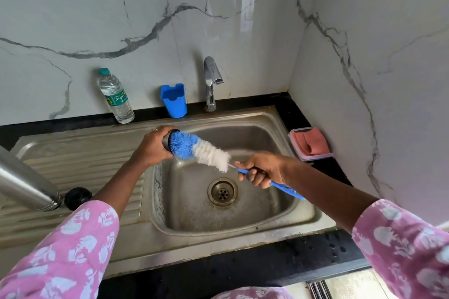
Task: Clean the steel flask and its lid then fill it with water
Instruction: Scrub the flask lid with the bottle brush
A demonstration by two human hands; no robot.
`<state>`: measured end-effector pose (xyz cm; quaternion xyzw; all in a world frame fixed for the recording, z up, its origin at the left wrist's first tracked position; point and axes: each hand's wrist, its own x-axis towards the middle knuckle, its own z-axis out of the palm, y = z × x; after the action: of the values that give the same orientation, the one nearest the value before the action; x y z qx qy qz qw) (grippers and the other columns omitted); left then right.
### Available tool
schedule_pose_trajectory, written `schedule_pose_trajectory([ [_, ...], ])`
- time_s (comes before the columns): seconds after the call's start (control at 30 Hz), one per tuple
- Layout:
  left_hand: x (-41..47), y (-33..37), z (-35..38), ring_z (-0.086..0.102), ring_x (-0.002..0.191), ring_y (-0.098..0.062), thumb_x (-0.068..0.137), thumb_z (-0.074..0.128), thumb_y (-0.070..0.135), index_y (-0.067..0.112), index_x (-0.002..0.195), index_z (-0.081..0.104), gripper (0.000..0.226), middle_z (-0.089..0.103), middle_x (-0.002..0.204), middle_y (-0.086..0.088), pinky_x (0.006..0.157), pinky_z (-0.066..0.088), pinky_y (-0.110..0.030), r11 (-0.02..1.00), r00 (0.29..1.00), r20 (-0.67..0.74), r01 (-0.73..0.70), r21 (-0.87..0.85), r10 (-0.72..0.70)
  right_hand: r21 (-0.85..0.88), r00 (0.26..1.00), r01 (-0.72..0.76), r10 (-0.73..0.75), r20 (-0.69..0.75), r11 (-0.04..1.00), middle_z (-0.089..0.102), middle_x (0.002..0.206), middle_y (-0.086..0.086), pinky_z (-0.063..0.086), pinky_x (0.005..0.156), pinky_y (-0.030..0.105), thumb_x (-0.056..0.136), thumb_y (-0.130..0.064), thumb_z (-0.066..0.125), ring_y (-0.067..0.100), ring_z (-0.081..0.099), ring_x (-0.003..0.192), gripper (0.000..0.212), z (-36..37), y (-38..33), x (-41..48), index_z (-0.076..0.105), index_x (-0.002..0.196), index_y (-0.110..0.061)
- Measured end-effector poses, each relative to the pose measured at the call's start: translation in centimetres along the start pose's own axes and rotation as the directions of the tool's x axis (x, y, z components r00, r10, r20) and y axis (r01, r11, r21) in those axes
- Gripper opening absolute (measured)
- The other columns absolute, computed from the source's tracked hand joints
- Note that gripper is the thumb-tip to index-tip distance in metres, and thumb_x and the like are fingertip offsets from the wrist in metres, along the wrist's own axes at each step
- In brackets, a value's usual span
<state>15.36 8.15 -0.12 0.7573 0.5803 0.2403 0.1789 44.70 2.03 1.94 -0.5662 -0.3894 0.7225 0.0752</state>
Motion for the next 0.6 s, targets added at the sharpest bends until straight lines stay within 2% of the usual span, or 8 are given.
schedule_pose_trajectory([
  [0.07,0.2,0.2,0.1,0.056,0.101,-0.021,0.053,0.081,-0.008,0.006,0.125,0.056,0.078,0.060,0.115,-0.013,0.084,0.042,-0.024,0.999,0.996,0.084,0.044,0.010,-0.044,-0.042,0.998,-0.063,0.064,0.017,0.997,0.030,0.039,-0.009,0.012,0.031,0.012,0.100,-0.031,0.041,0.002,0.022,0.029,0.039,-0.7,0.3,-0.1,0.054,0.073,-0.006],
  [0.13,0.1,0.4,0.7,0.057,0.103,-0.023,0.056,0.079,-0.008,0.008,0.128,0.054,0.078,0.060,0.115,-0.012,0.083,0.043,-0.024,0.996,0.984,0.151,0.093,0.010,-0.094,-0.173,0.996,-0.060,0.048,-0.070,0.983,0.030,0.039,-0.008,0.011,0.033,0.012,0.099,-0.032,0.043,0.003,0.021,0.029,0.039,-1.3,0.1,-0.2,0.055,0.074,-0.005],
  [0.3,0.2,0.8,1.9,0.057,0.106,-0.024,0.057,0.078,-0.005,0.009,0.128,0.054,0.077,0.060,0.116,-0.011,0.086,0.044,-0.025,0.991,0.965,0.226,0.129,0.044,-0.136,-0.474,0.934,0.054,-0.212,-0.286,0.879,0.037,0.042,-0.002,0.017,0.036,0.014,0.093,-0.029,0.057,0.008,0.025,0.031,0.038,-2.0,-0.5,-1.3,0.063,0.070,-0.001],
  [0.37,0.5,1.0,2.1,0.057,0.106,-0.024,0.058,0.077,-0.005,0.009,0.128,0.053,0.075,0.060,0.115,-0.010,0.087,0.046,-0.028,0.989,0.957,0.253,0.128,0.074,-0.143,-0.616,0.888,0.063,-0.326,-0.324,0.785,0.046,0.043,-0.001,0.027,0.035,0.016,0.094,-0.025,0.057,0.007,0.037,0.031,0.035,-1.9,-0.9,-1.6,0.067,0.077,0.005],
  [0.4,0.6,1.1,2.1,0.057,0.106,-0.025,0.058,0.077,-0.004,0.009,0.128,0.053,0.075,0.060,0.115,-0.010,0.087,0.047,-0.029,0.987,0.954,0.260,0.131,0.093,-0.151,-0.696,0.869,0.041,-0.370,-0.330,0.716,0.054,0.050,0.000,0.036,0.041,0.017,0.095,-0.023,0.055,0.007,0.048,0.040,0.034,-1.8,-1.1,-1.7,0.068,0.085,0.006],
  [0.47,1.0,1.5,2.1,0.057,0.106,-0.025,0.058,0.077,-0.004,0.008,0.127,0.054,0.073,0.060,0.115,-0.011,0.086,0.048,-0.029,0.983,0.950,0.263,0.144,0.115,-0.170,-0.838,0.816,-0.064,-0.455,-0.357,0.542,0.062,0.079,0.008,0.046,0.065,0.025,0.098,-0.028,0.049,0.019,0.064,0.075,0.033,-1.6,-1.2,-1.8,0.068,0.095,-0.001],
  [0.5,1.2,1.6,2.1,0.058,0.105,-0.026,0.059,0.077,-0.004,0.007,0.126,0.054,0.072,0.061,0.115,-0.011,0.085,0.048,-0.028,0.981,0.949,0.261,0.152,0.123,-0.180,-0.867,0.767,-0.121,-0.509,-0.390,0.483,0.062,0.090,0.010,0.045,0.071,0.030,0.098,-0.033,0.047,0.026,0.063,0.087,0.033,-1.5,-1.1,-1.9,0.066,0.095,-0.006],
  [0.6,1.4,1.2,1.9,0.059,0.100,-0.026,0.061,0.077,-0.001,0.004,0.125,0.054,0.068,0.062,0.113,-0.013,0.075,0.046,-0.024,0.964,0.934,0.268,0.192,0.186,-0.238,-0.917,0.645,-0.263,-0.652,-0.398,0.300,0.063,0.106,0.011,0.043,0.076,0.033,0.097,-0.035,0.040,0.033,0.061,0.098,0.033,-1.3,-0.8,-3.1,0.065,0.106,-0.016],
])
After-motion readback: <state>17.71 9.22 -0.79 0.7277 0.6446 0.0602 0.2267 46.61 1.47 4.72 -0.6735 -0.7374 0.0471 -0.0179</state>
